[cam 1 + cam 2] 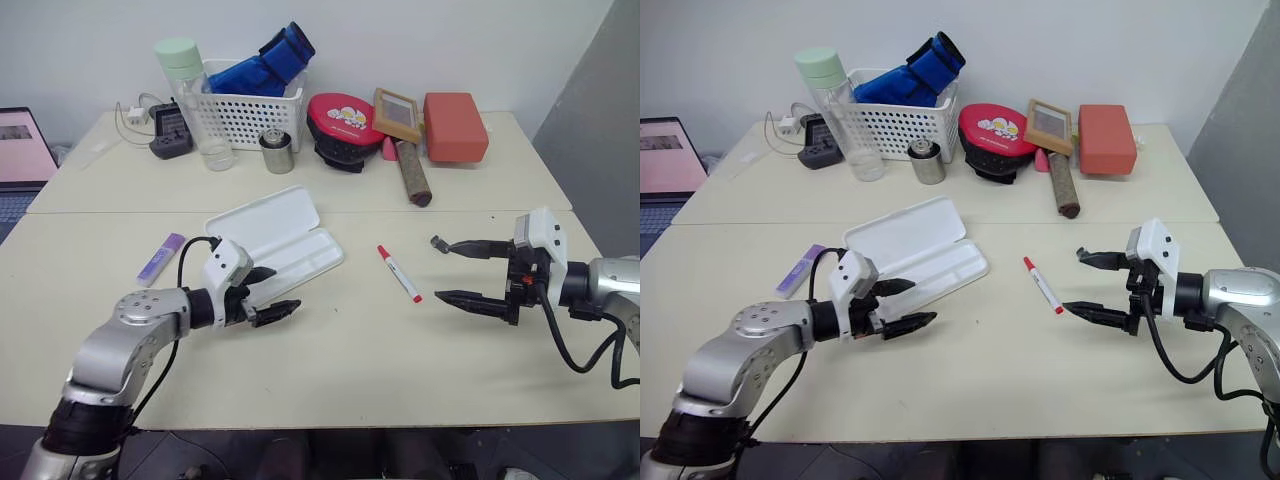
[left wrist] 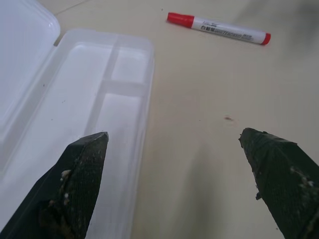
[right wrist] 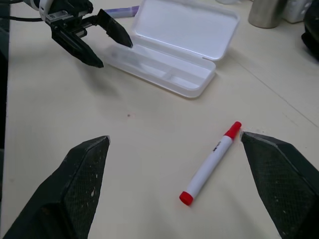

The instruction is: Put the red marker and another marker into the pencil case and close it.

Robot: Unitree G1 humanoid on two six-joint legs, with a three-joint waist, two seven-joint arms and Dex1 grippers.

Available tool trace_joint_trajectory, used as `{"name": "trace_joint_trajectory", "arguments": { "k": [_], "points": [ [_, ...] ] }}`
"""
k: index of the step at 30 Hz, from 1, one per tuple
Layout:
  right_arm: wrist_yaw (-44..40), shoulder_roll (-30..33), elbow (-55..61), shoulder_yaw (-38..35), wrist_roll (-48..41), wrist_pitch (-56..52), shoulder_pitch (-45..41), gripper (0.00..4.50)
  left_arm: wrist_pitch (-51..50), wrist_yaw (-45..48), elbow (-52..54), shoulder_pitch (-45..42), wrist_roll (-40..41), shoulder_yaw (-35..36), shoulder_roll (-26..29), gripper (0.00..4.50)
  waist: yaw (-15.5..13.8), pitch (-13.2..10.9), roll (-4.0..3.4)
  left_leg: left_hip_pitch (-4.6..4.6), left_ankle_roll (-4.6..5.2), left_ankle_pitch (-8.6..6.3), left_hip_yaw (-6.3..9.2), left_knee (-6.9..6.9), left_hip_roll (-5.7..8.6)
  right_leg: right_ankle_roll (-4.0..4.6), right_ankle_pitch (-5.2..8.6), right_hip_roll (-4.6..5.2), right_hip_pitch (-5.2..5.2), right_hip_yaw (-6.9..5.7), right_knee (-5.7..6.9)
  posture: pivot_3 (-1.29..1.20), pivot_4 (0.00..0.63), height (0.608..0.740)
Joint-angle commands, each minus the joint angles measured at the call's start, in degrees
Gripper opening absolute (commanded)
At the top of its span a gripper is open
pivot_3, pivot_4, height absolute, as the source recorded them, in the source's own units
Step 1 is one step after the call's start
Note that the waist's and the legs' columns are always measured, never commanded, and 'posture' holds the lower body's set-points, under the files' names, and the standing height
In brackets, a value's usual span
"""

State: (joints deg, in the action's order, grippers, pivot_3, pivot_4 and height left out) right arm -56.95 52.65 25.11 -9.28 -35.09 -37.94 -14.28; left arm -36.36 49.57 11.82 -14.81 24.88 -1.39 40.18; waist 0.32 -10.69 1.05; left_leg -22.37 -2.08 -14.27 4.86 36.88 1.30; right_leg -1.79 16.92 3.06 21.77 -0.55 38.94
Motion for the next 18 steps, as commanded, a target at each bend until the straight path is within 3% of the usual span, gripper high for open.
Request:
{"name": "trace_joint_trajectory", "arguments": {
  "k": [1, 9, 18],
  "points": [
    [1.8, -0.4, 4.7, -0.7, -0.7, 0.2, 0.3, 4.42, 3.8, 1.0, -4.4, -4.3, -4.0, -5.5, -2.6, 4.50, -0.2, 0.0, 0.00, 0.00, 0.00, 0.00, -0.01, 0.00, 0.01, 0.00, 0.00, 0.01, 0.00, -0.02, 0.01, 0.00, 0.150, 0.740],
    [3.4, -0.4, 7.0, -1.8, -1.8, -0.6, 0.3, 4.42, 6.6, 1.7, -10.8, -6.2, -11.2, -11.8, -3.8, 4.50, 0.0, 0.0, 0.01, -0.06, 0.01, 0.00, 0.04, 0.08, 0.00, -0.02, -0.02, 0.00, 0.01, -0.04, 0.03, 0.00, 0.150, 0.740],
    [2.1, -0.3, 8.4, -1.9, -6.0, -0.6, -1.0, 4.50, 6.7, 1.6, -11.2, -6.4, -11.9, -10.7, -4.5, 2.91, 0.0, 0.0, 0.01, 0.02, 0.01, 0.00, 0.08, 0.08, 0.01, -0.03, -0.02, 0.00, -0.06, -0.03, 0.03, 0.00, 0.150, 0.740]
  ]
}}
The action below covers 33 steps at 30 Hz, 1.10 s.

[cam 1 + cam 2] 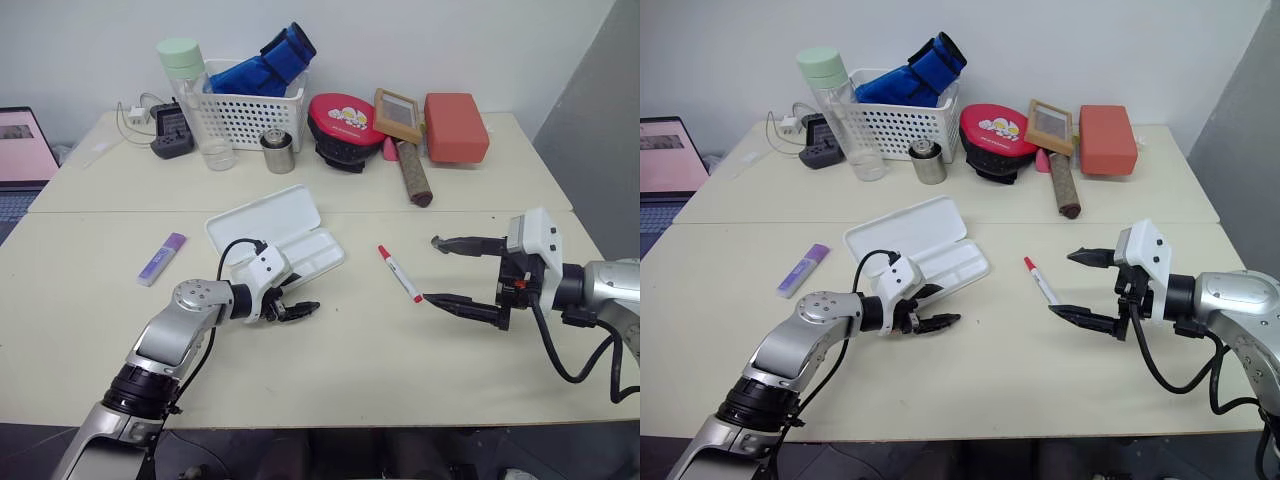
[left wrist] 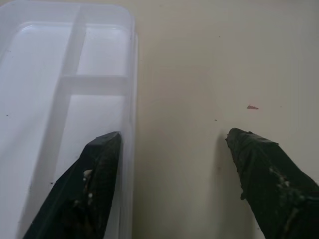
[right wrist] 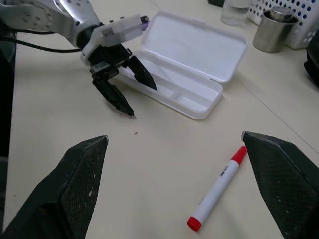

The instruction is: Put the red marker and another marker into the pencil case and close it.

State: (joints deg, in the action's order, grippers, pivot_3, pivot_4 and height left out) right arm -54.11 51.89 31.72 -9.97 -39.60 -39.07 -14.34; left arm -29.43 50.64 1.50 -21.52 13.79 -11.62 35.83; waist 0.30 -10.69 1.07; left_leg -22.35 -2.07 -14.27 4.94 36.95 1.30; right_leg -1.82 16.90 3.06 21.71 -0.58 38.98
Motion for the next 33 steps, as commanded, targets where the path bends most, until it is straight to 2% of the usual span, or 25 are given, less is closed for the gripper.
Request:
{"name": "trace_joint_trajectory", "arguments": {
  "k": [1, 6, 10, 12, 16, 24, 33],
  "points": [
    [-0.8, 0.5, 1.7, -1.1, -1.5, 0.7, -1.0, 4.50, -0.3, 0.6, -1.0, 0.2, -0.8, -0.5, -0.2, 2.68, 0.0, 0.0, 0.00, 0.00, 0.00, 0.00, 0.00, 0.00, 0.00, 0.00, 0.00, 0.00, 0.00, 0.00, 0.00, 0.00, 0.150, 0.740],
    [-1.3, 0.4, 0.6, -0.6, -0.6, 1.6, -1.1, 4.50, -0.2, 0.5, -1.0, 0.3, -1.6, -0.3, -0.3, 1.70, 0.0, 0.0, 0.00, 0.00, 0.00, 0.00, 0.00, 0.00, 0.00, 0.00, 0.00, 0.00, 0.00, 0.01, 0.00, 0.00, 0.150, 0.740],
    [-1.5, 0.4, 0.4, -0.5, -0.5, 1.9, -1.3, 4.50, -0.4, 0.8, -0.4, 0.3, -1.6, 0.0, -0.2, 1.10, 0.0, 0.0, 0.00, 0.00, 0.00, 0.00, 0.00, 0.00, 0.00, 0.00, 0.00, 0.00, 0.00, 0.00, 0.00, 0.00, 0.150, 0.740],
    [-1.7, 0.4, 0.1, -0.5, -0.2, 2.2, -1.1, 4.50, -0.3, 0.9, -0.5, 0.2, -1.6, 0.1, -0.1, 0.62, 0.0, 0.0, 0.00, 0.00, 0.00, 0.00, 0.00, 0.00, 0.00, 0.00, 0.00, 0.00, 0.00, 0.00, 0.00, 0.00, 0.150, 0.740],
    [-2.0, 0.7, -0.1, -0.8, -0.1, 2.4, -0.6, 4.50, 2.4, 3.5, 2.0, 1.2, -1.5, -0.7, 1.0, 0.02, 0.0, 0.0, 0.00, 0.00, 0.00, 0.00, 0.01, 0.00, 0.00, 0.00, 0.00, 0.00, 0.00, 0.00, 0.00, 0.00, 0.150, 0.740],
    [-1.9, 0.7, 0.1, -1.2, 0.0, 2.2, 0.1, 4.50, 5.5, 10.6, 8.0, 4.4, -2.1, -4.2, 5.4, 0.01, 0.0, 0.0, 0.00, -0.01, 0.00, 0.00, 0.01, -0.01, 0.00, 0.00, 0.00, 0.01, 0.01, 0.02, -0.01, 0.00, 0.150, 0.740],
    [-1.7, 1.3, 1.5, -2.5, -0.7, 1.7, 2.4, 4.50, 5.6, 13.0, 11.9, 7.1, -2.1, -6.6, 6.2, 0.01, 0.0, 0.0, -0.01, 0.00, 0.02, -0.01, 0.00, -0.01, 0.00, 0.00, 0.00, 0.01, 0.00, 0.02, -0.01, 0.00, 0.150, 0.740]
  ]
}}
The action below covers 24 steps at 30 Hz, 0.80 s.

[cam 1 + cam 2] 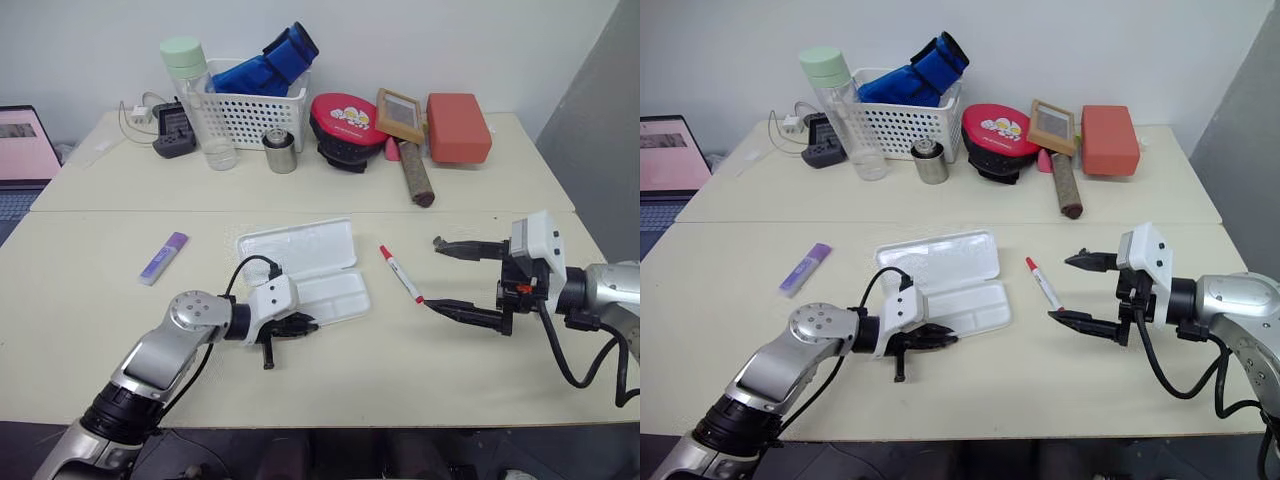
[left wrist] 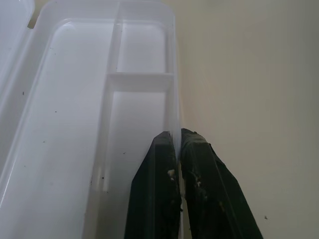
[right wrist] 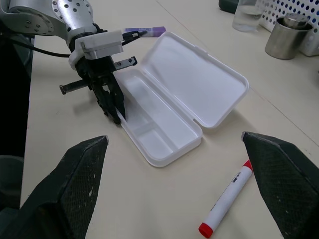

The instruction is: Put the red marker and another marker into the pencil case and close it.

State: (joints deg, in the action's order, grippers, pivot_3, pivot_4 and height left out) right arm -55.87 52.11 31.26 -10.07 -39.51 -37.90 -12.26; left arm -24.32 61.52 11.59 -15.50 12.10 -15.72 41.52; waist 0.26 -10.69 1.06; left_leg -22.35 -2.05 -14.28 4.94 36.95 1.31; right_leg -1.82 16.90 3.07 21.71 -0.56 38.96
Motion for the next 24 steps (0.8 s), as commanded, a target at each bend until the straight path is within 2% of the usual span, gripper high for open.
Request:
{"name": "trace_joint_trajectory", "arguments": {
  "k": [1, 6, 22, 24],
  "points": [
    [0.0, 1.1, 2.0, -2.4, -0.8, 0.5, 0.5, 4.50, 0.7, 2.4, 2.0, 1.0, -0.4, -2.6, 0.4, 0.01, 0.0, 0.0, 0.00, 0.00, 0.00, 0.00, 0.00, 0.00, 0.00, 0.00, 0.00, 0.00, 0.00, -0.01, 0.00, 0.00, 0.150, 0.740],
    [0.1, 1.4, 1.9, -2.3, -0.9, 0.5, 0.5, 4.50, 1.6, 4.8, 3.1, 2.1, -1.2, -4.3, 2.5, 0.01, 0.0, 0.0, -0.01, 0.00, 0.01, -0.01, -0.01, 0.00, 0.00, 0.00, 0.00, 0.00, 0.00, 0.00, 0.00, 0.00, 0.150, 0.740],
    [2.0, 0.8, 1.4, -0.2, 0.1, -0.2, 0.1, 4.50, 1.2, 5.2, 3.5, 2.3, -2.0, -3.9, 3.1, 0.01, 0.0, 0.0, -0.01, 0.01, 0.03, -0.02, -0.01, 0.00, 0.00, -0.01, 0.00, -0.01, -0.01, -0.02, 0.00, 0.00, 0.150, 0.740],
    [2.4, 0.8, 1.0, 0.4, 0.3, -0.5, -0.1, 4.50, 0.5, 4.6, 4.2, 2.4, -0.5, -2.4, 2.5, 0.59, 0.0, 0.0, -0.01, 0.01, 0.03, -0.02, -0.02, 0.00, 0.00, -0.01, 0.00, -0.01, -0.01, -0.02, 0.00, 0.00, 0.150, 0.740]
  ]
}}
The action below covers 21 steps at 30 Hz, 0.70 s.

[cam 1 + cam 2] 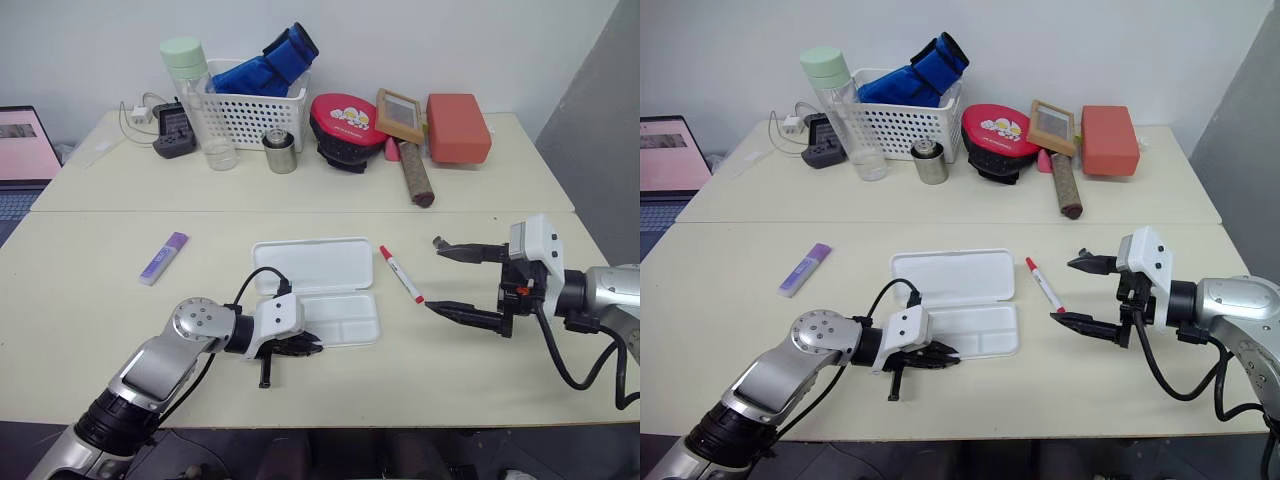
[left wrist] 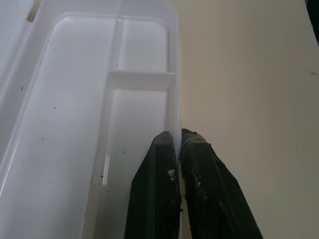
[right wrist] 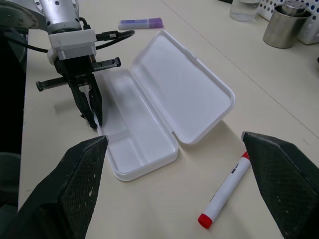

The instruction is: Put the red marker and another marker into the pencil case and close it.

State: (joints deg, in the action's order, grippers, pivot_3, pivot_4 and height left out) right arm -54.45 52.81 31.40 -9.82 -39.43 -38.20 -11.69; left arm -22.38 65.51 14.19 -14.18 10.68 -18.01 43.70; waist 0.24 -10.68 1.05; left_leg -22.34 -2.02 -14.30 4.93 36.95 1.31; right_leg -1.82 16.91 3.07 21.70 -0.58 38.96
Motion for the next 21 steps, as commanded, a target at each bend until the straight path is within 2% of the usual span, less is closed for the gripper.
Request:
{"name": "trace_joint_trajectory", "arguments": {
  "k": [1, 10, 17, 19, 21],
  "points": [
    [1.1, 0.0, 0.6, 0.3, 0.3, -0.3, -0.8, 4.50, -2.3, 0.8, 2.5, 1.2, 2.2, 0.5, 0.2, 0.69, 0.0, 0.0, 0.00, 0.00, 0.00, 0.00, 0.00, 0.00, 0.00, 0.00, 0.00, 0.00, 0.00, 0.00, 0.00, 0.00, 0.150, 0.740],
    [1.2, -0.4, -0.8, 1.6, 1.0, 0.4, -1.6, 4.50, -5.0, 0.1, 5.2, 1.5, 4.9, 2.9, 0.7, 2.50, 0.0, 0.0, 0.00, 0.00, 0.00, 0.00, 0.01, 0.00, -0.01, 0.00, 0.00, -0.01, 0.01, 0.00, 0.01, 0.00, 0.150, 0.740],
    [0.8, -0.8, -1.5, 2.0, 1.3, 0.6, -1.9, 4.50, -11.9, 0.0, 13.1, 2.8, 13.2, 8.5, 1.4, 3.96, 0.1, 0.0, 0.00, -0.01, 0.00, 0.00, 0.03, 0.00, -0.02, 0.00, 0.00, -0.01, 0.02, 0.01, 0.01, 0.00, 0.150, 0.740],
    [1.0, -1.1, -1.7, 2.2, 1.4, 0.6, -1.8, 4.50, -14.4, -1.3, 15.5, 2.5, 16.7, 12.0, 1.2, 4.38, 0.1, 0.0, 0.00, -0.01, 0.00, 0.00, 0.03, 0.00, -0.02, 0.00, 0.00, -0.01, 0.02, 0.01, 0.01, 0.00, 0.150, 0.740],
    [1.1, -1.3, -1.7, 2.3, 1.7, 0.6, -1.8, 4.50, -15.8, -2.2, 16.9, 2.5, 18.6, 13.9, 1.2, 4.44, 0.1, 0.0, 0.00, -0.01, 0.00, 0.00, 0.04, 0.01, -0.03, 0.00, 0.00, -0.01, 0.02, 0.01, 0.01, 0.00, 0.150, 0.740]
  ]
}}
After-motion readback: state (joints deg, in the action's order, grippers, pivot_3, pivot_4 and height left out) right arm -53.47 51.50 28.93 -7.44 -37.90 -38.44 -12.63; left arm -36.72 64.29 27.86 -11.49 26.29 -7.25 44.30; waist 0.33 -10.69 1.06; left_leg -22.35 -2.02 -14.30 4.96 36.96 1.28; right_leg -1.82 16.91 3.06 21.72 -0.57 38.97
